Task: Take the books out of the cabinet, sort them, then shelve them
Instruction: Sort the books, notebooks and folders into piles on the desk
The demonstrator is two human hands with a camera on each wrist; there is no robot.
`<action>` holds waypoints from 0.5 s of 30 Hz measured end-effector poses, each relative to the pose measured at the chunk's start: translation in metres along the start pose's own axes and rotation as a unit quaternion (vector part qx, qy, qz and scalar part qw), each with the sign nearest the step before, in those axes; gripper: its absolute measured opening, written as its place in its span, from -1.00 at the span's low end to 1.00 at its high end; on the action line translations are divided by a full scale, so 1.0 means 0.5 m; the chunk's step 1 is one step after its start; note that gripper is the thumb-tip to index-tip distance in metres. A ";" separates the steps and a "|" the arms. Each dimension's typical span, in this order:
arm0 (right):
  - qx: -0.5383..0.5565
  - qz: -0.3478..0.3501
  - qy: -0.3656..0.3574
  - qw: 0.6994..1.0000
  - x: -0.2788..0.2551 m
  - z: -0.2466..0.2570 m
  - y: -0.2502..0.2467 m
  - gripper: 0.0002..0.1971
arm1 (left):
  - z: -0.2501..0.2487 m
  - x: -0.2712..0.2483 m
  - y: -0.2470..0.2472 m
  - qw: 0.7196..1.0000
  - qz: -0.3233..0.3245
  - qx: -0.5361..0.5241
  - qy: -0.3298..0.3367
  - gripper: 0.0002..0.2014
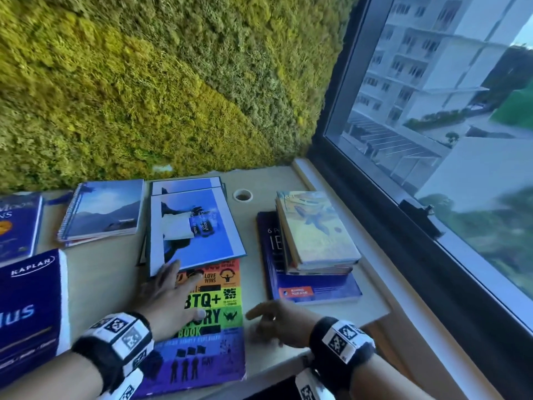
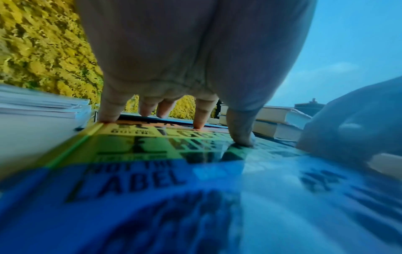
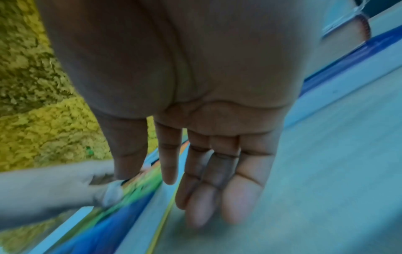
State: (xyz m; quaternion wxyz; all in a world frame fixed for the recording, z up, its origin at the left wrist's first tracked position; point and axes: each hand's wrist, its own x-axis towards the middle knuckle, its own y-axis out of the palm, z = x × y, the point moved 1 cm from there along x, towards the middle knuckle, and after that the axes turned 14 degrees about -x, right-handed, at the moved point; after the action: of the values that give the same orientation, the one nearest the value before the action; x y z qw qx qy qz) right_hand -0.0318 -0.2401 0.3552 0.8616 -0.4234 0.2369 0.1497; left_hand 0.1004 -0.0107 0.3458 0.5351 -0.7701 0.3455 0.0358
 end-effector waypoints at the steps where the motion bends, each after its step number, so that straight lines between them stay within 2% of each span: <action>1: 0.009 -0.030 -0.009 0.999 -0.009 -0.008 -0.025 -0.64 | -0.010 -0.002 -0.005 1.000 0.003 0.004 -0.006 -0.16; 3: 0.086 -0.128 -0.020 0.988 -0.028 -0.030 -0.091 -0.74 | -0.041 0.001 -0.015 1.000 -0.003 0.015 -0.005 -0.16; 4: 0.137 -0.198 -0.015 0.970 -0.039 -0.045 -0.129 -0.81 | -0.064 0.006 -0.019 1.000 -0.007 0.002 0.007 -0.18; 7: 0.229 -0.412 0.049 0.881 -0.064 -0.117 -0.239 -0.89 | -0.158 0.032 -0.019 0.992 -0.017 -0.103 0.070 -0.30; 9: 0.226 -0.479 0.109 0.841 -0.063 -0.184 -0.283 -0.89 | -0.220 0.065 -0.009 0.977 0.007 -0.195 0.085 -0.33; 10: 0.210 -0.481 0.144 0.839 -0.055 -0.217 -0.292 -0.77 | -0.247 0.084 0.000 0.967 0.021 -0.244 0.076 -0.32; 12: 0.177 -0.435 0.205 0.859 -0.039 -0.259 -0.295 -0.47 | -0.289 0.125 0.017 0.950 0.030 -0.307 0.046 -0.26; 14: 0.149 -0.360 0.228 0.892 -0.022 -0.272 -0.284 -0.21 | -0.316 0.159 0.028 0.944 0.012 -0.328 0.024 -0.22; 15: 0.139 -0.325 0.222 0.909 -0.015 -0.273 -0.277 -0.16 | -0.329 0.171 0.031 0.940 -0.004 -0.342 0.016 -0.25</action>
State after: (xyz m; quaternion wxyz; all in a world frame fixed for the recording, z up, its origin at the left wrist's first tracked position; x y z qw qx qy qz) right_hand -0.0131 -0.4322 0.3781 0.8378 -0.3748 0.2900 -0.2711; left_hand 0.1044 -0.1955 0.3669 0.2340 -0.9083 0.3182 0.1375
